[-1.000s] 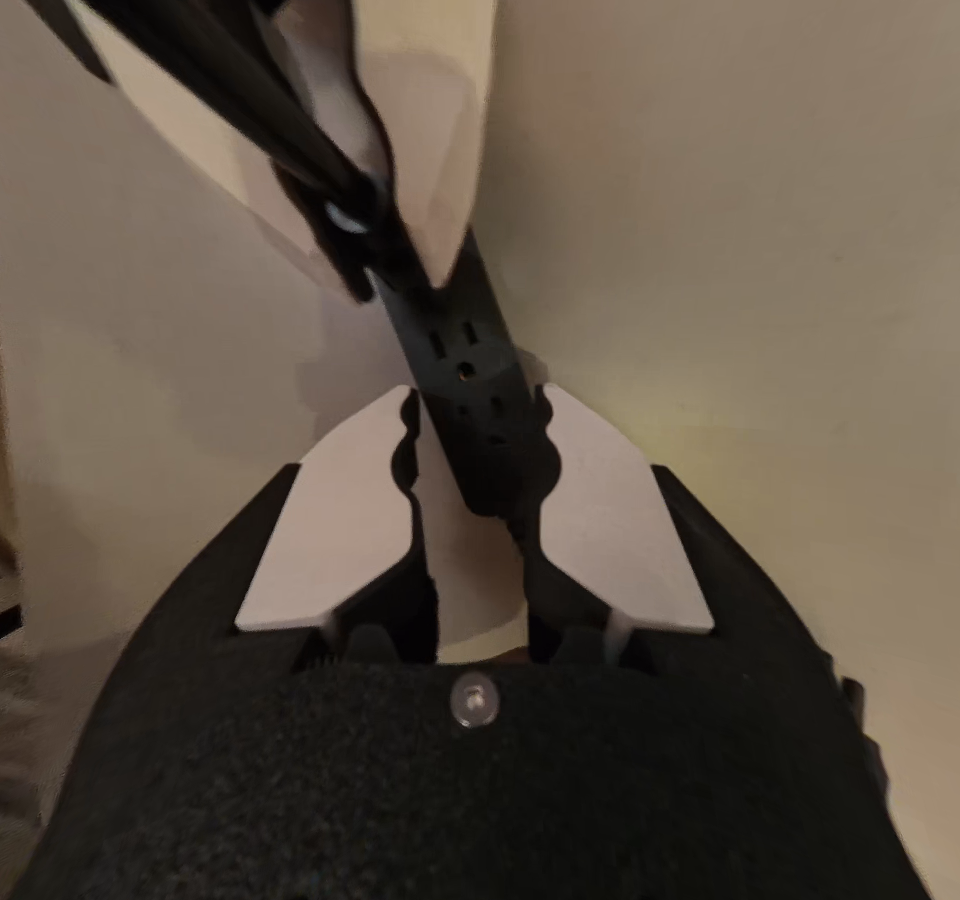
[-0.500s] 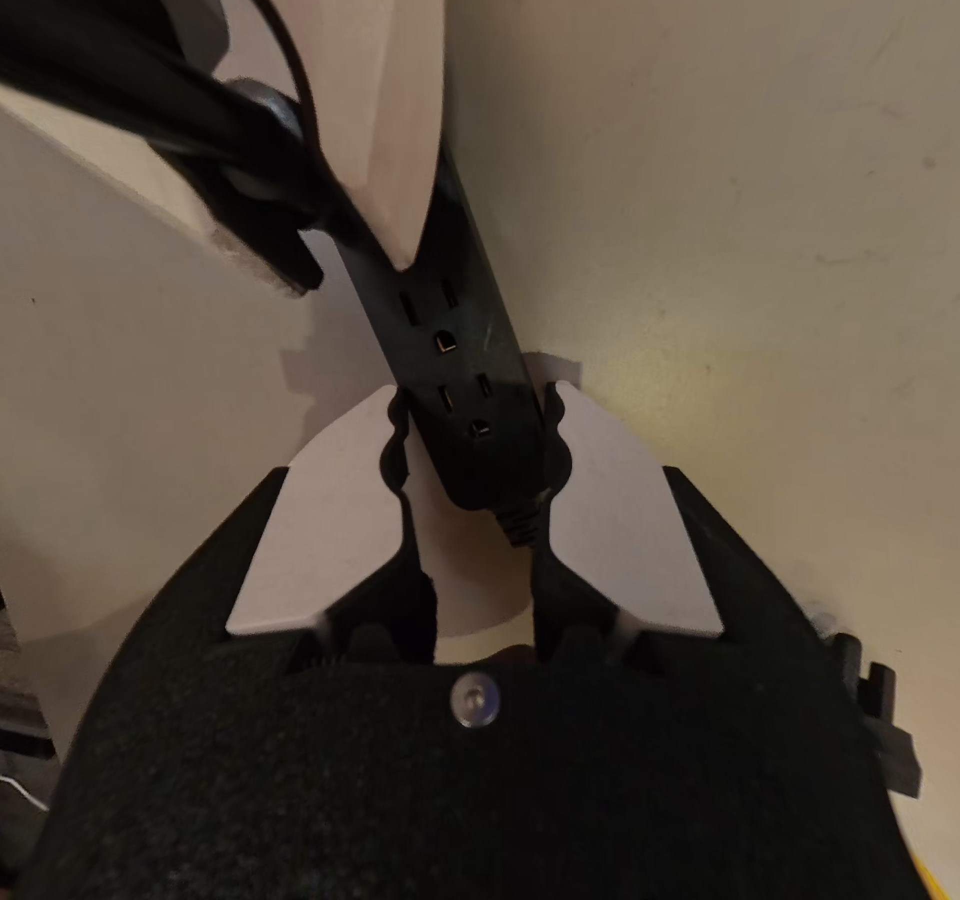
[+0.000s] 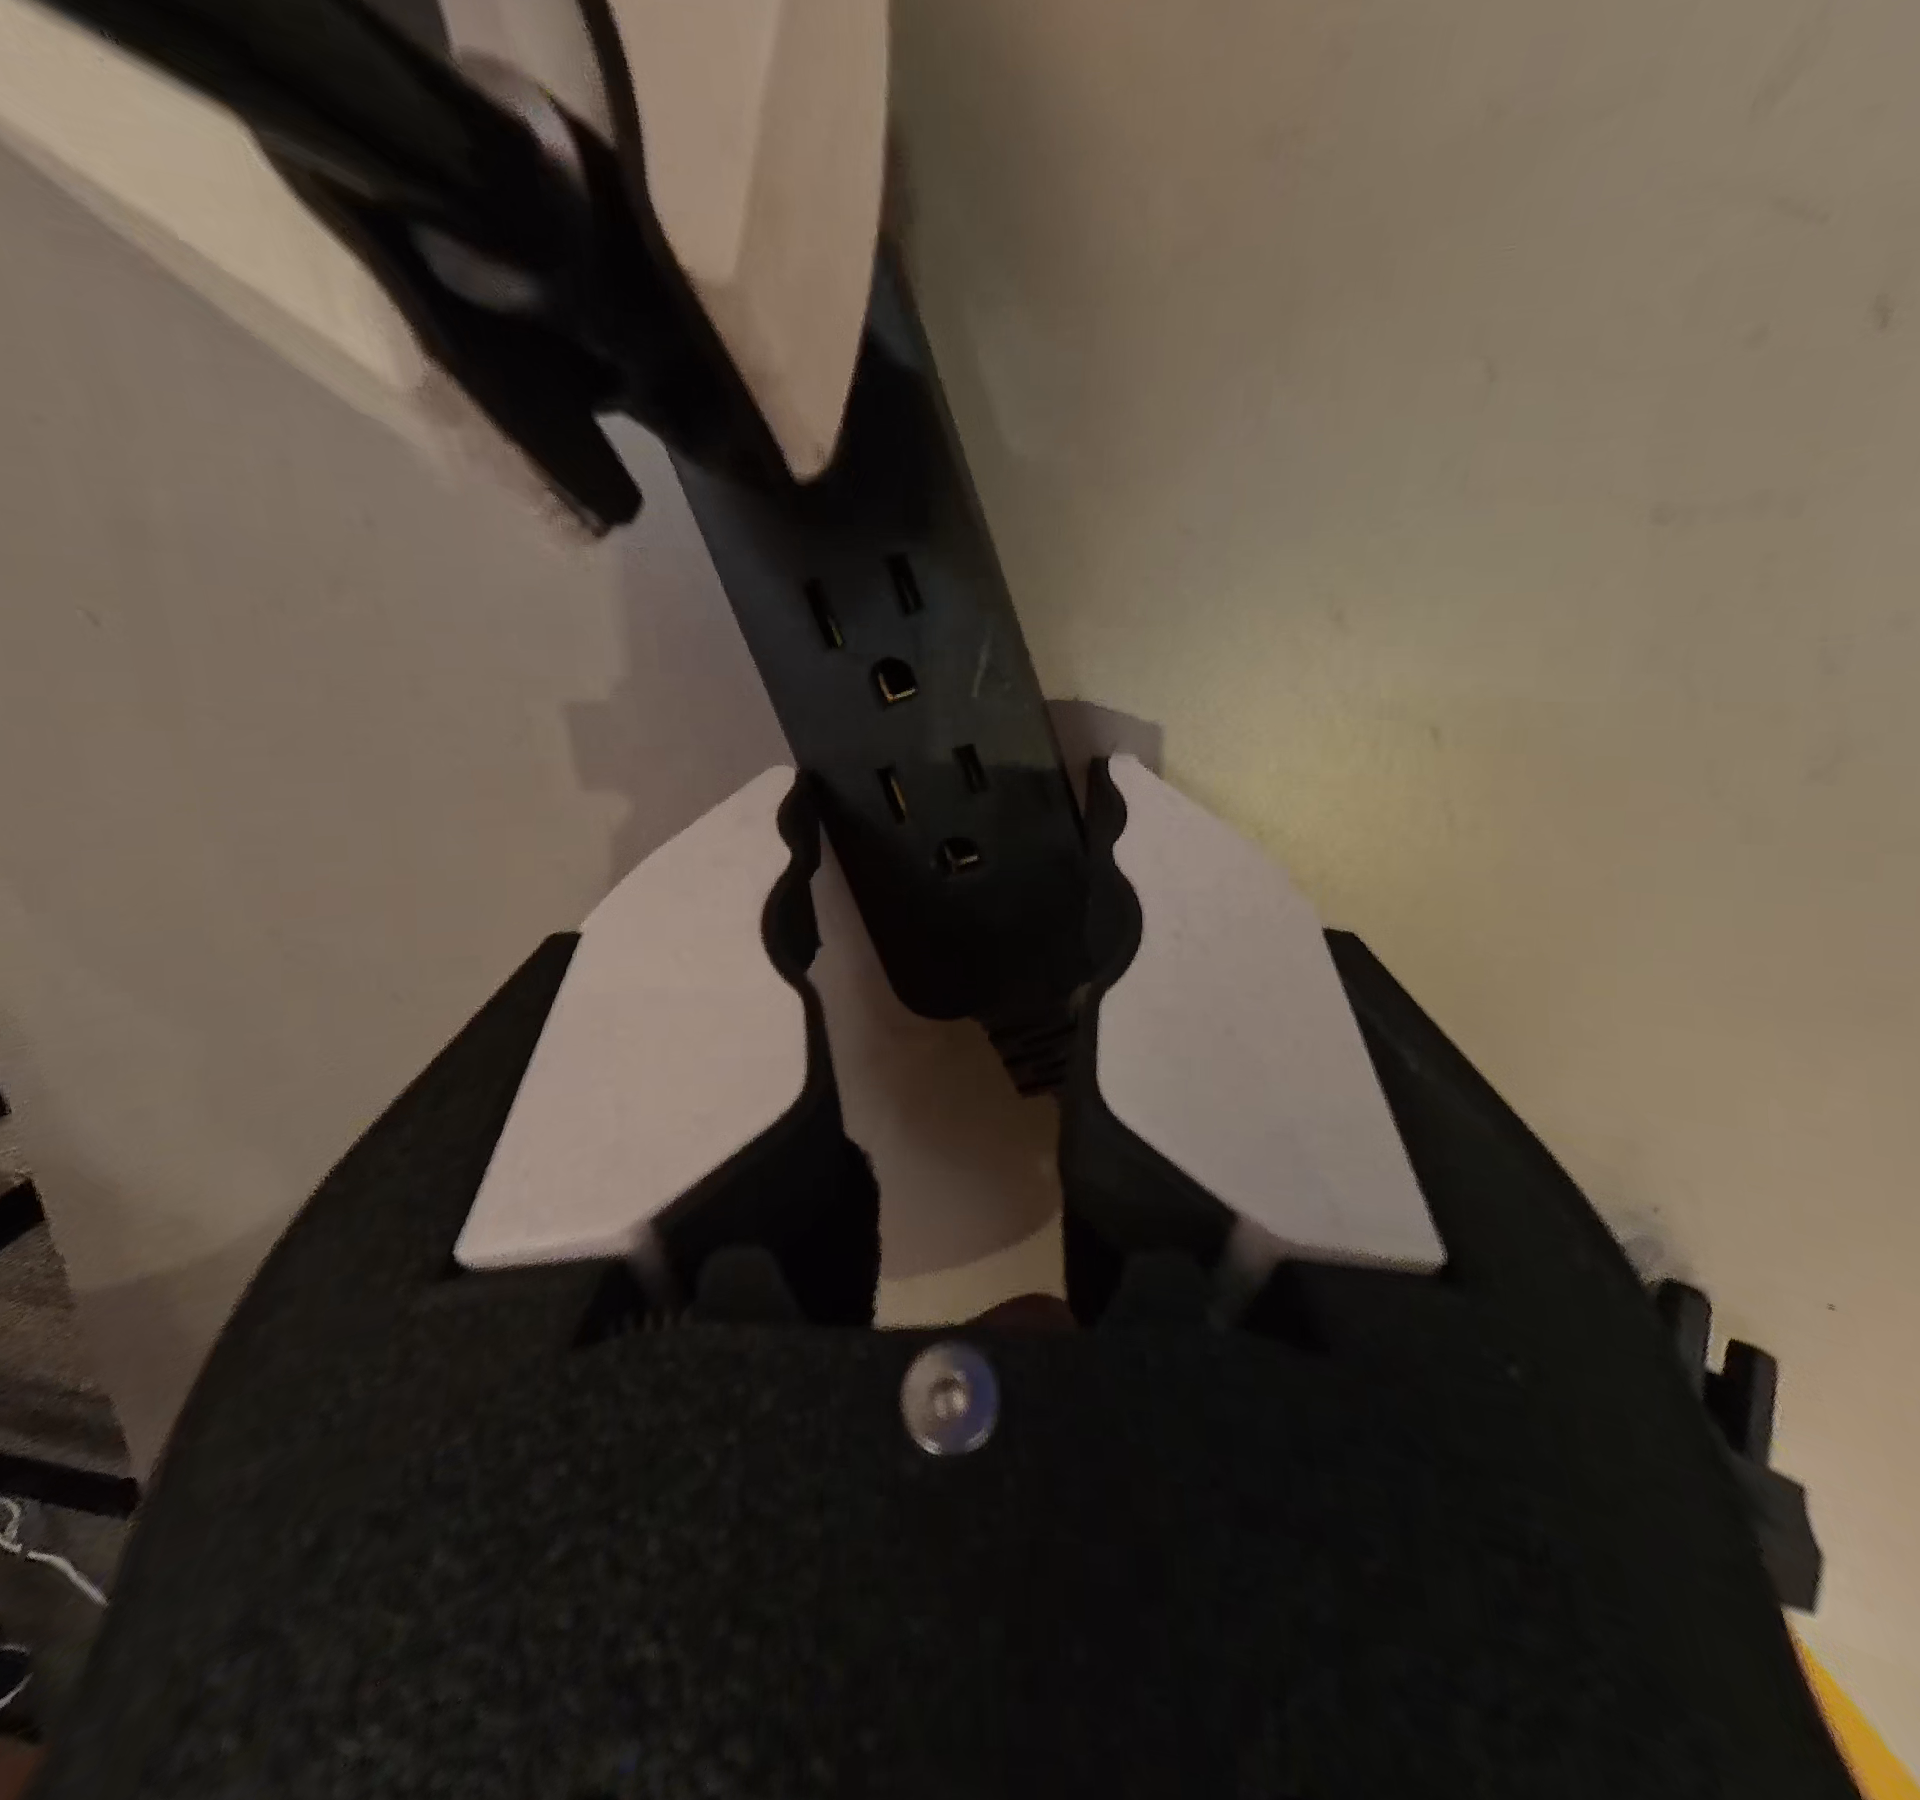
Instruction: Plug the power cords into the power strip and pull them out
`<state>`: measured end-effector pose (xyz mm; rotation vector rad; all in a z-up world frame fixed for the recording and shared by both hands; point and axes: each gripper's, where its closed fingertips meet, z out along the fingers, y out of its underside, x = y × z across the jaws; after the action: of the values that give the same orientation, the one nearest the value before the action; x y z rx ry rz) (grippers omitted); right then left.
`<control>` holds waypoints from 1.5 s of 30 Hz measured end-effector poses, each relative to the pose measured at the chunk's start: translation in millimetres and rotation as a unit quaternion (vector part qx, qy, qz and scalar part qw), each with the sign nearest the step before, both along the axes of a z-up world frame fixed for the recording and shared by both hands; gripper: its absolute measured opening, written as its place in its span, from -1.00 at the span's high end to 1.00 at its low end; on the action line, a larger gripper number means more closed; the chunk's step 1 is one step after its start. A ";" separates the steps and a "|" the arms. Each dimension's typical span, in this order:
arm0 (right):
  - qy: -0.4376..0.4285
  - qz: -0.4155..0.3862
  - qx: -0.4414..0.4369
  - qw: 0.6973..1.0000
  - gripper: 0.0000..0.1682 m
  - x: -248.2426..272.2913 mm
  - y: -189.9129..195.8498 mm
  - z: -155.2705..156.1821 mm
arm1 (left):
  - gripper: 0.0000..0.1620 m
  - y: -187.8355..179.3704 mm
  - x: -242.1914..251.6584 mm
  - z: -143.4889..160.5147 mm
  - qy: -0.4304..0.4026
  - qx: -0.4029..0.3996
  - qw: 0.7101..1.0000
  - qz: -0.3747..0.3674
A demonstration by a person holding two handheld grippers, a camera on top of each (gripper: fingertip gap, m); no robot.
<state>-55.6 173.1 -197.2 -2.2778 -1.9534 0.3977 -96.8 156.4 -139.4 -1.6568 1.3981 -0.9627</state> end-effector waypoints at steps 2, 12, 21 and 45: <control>0.006 0.001 0.001 1.000 0.42 -8.4 -2.2 0.0 | 0.76 -0.6 -7.8 -0.2 0.003 -0.003 1.000 -0.004; 0.006 -0.019 0.006 1.000 0.41 -11.1 -2.4 0.1 | 0.78 2.2 -4.7 -0.1 0.020 0.011 1.000 -0.001; 0.018 -0.051 0.025 0.998 0.40 -12.8 -0.2 8.8 | 0.41 9.7 -30.1 -12.6 0.054 0.038 0.997 0.031; 0.381 -0.228 0.226 0.867 0.70 -60.1 -26.8 72.9 | 0.38 0.7 -16.3 -31.0 0.093 0.036 0.995 0.018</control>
<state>-115.7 146.3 -124.3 -1.7830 -0.9580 0.5840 -113.1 157.0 -170.4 -1.7468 1.5010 -0.7458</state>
